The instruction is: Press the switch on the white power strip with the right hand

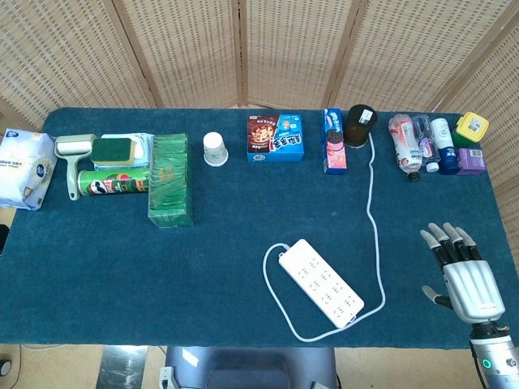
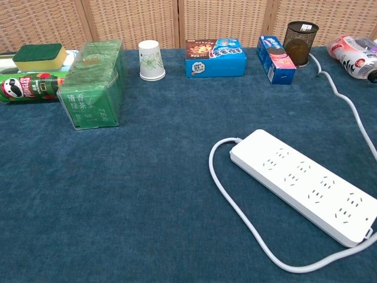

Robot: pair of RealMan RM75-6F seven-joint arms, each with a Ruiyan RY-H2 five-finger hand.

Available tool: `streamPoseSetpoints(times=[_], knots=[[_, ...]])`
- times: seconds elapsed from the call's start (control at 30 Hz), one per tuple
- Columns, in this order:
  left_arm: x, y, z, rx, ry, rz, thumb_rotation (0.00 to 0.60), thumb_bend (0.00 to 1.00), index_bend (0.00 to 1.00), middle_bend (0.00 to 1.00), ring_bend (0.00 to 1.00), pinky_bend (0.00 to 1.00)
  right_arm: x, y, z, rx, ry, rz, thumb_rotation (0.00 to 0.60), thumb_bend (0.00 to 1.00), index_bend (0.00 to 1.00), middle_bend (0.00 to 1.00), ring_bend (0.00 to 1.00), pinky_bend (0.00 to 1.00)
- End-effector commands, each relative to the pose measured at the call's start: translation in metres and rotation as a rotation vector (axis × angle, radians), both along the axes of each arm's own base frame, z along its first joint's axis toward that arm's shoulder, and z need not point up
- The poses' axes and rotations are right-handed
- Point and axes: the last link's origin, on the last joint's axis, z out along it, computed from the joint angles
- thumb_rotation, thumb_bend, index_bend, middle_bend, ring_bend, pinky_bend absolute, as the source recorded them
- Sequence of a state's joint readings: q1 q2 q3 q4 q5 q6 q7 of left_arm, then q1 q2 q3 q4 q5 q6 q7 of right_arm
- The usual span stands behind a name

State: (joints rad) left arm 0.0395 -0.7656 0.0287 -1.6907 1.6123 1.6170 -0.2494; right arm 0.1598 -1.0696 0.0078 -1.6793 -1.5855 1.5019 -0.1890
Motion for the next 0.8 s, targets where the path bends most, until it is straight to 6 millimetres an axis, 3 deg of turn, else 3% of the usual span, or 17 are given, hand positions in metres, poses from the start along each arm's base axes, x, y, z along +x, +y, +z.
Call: streamPoseSetpoints(times=[0.03, 0.17, 0.3, 0.4, 0.43, 0.47, 0.53, 0.57, 0.73, 0.8], knots=[[0.000, 0.001, -0.001, -0.003, -0.001, -0.001, 0.600, 0.05, 0.00, 0.00, 0.00, 0.00, 0.001, -0.002, -0.001, 0.010, 0.001, -0.003, 0.600, 0.00, 0.10, 0.09, 0.08, 0.09], [-0.002, 0.001, -0.003, -0.005, -0.003, 0.003, 0.600, 0.05, 0.00, 0.00, 0.00, 0.00, 0.009, -0.006, -0.003, 0.026, -0.001, 0.020, 0.600, 0.00, 0.09, 0.11, 0.09, 0.09], [-0.003, 0.001, -0.004, -0.004, -0.002, 0.007, 0.600, 0.05, 0.00, 0.00, 0.00, 0.00, 0.020, -0.014, -0.003, 0.019, 0.000, 0.073, 0.600, 0.00, 0.09, 0.22, 0.17, 0.15], [-0.001, 0.002, -0.005, -0.010, 0.003, 0.002, 0.600, 0.05, 0.00, 0.00, 0.00, 0.00, 0.033, -0.024, -0.006, 0.022, -0.008, 0.124, 0.600, 0.00, 0.09, 0.47, 0.48, 0.36], [0.000, 0.002, -0.006, -0.012, 0.006, -0.002, 0.600, 0.05, 0.00, 0.00, 0.00, 0.00, 0.039, -0.028, -0.010, 0.048, -0.025, 0.135, 0.600, 0.03, 0.11, 0.60, 0.67, 0.52], [0.001, 0.003, -0.006, -0.013, 0.007, -0.004, 0.600, 0.05, 0.00, 0.00, 0.00, 0.00, 0.044, -0.030, -0.014, 0.079, -0.042, 0.140, 0.600, 0.07, 0.14, 0.73, 0.84, 0.70], [0.002, 0.003, -0.006, -0.013, 0.012, -0.008, 0.600, 0.05, 0.00, 0.00, 0.00, 0.00, 0.052, -0.033, -0.021, 0.151, -0.077, 0.144, 0.600, 0.18, 0.16, 0.88, 0.99, 0.92], [0.002, 0.003, -0.006, -0.013, 0.014, -0.008, 0.600, 0.05, 0.00, 0.00, 0.00, 0.00, 0.056, -0.036, -0.025, 0.189, -0.089, 0.147, 0.600, 0.26, 0.17, 0.93, 1.00, 0.98], [0.001, 0.002, -0.008, -0.024, 0.016, -0.002, 0.600, 0.05, 0.00, 0.00, 0.00, 0.00, 0.077, -0.048, -0.045, 0.328, -0.040, 0.142, 0.600, 0.61, 0.20, 1.00, 1.00, 1.00], [-0.001, 0.002, -0.008, -0.025, 0.018, 0.005, 0.600, 0.05, 0.00, 0.00, 0.00, 0.00, 0.086, -0.050, -0.053, 0.363, -0.011, 0.142, 0.600, 0.69, 0.20, 1.00, 1.00, 1.00]])
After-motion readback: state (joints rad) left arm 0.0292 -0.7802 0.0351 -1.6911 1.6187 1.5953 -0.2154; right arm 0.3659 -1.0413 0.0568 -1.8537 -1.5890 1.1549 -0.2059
